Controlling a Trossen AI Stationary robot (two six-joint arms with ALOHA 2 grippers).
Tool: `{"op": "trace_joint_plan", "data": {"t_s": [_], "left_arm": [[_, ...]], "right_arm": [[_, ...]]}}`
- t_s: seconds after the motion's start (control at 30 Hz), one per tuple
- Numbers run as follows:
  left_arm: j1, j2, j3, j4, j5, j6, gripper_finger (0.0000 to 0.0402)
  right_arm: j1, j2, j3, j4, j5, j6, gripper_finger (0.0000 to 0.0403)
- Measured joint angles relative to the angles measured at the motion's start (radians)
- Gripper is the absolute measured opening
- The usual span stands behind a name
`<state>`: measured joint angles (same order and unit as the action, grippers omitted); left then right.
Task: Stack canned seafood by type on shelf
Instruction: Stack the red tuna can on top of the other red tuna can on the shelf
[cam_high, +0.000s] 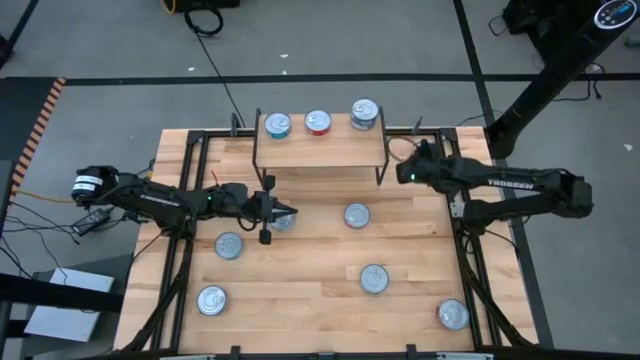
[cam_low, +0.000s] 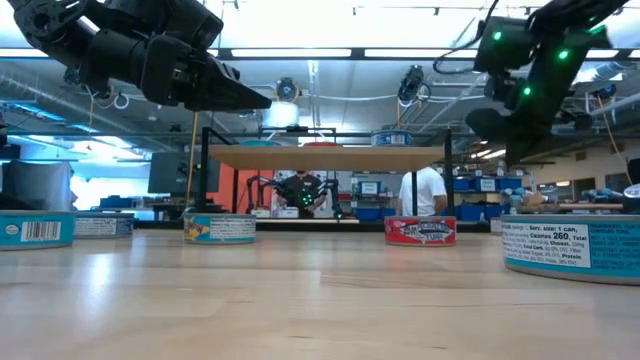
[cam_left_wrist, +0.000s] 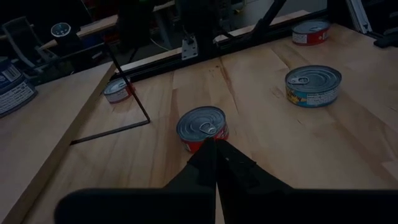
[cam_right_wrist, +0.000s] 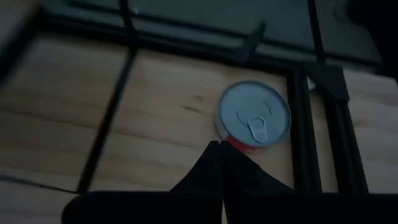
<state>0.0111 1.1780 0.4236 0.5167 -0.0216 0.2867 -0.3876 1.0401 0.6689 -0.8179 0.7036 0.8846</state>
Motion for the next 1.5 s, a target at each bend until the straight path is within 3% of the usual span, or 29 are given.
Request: {"op": "trace_joint_plan", "data": {"t_s": [0.23,0.43,0.83,1.3,1.5], "left_arm": [[0.000,0.000,0.000,0.000,0.000,0.011,0.0005],[0.000,0.000,0.000,0.000,0.000,0.020,0.0005],[0.000,0.000,0.000,-0.002,0.000,0.018,0.0005],[0.000,0.000,0.000,-0.008,0.000,0.019,0.0005],[0.000,0.000,0.000,-0.008,0.000,0.019,0.0005]], "right_arm": [[-0.242,0.036,0.000,0.026,-0.141,-0.151,0.0002],[-0.352,0.101,0.000,0.118,-0.195,-0.228,0.0001],[-0.411,0.323,0.000,0.203,-0.193,-0.246,0.0001],[-0.404,0.427,0.002,0.217,-0.120,-0.203,0.0002],[-0.404,0.413,0.003,0.171,-0.152,-0.230,0.0002]]}}
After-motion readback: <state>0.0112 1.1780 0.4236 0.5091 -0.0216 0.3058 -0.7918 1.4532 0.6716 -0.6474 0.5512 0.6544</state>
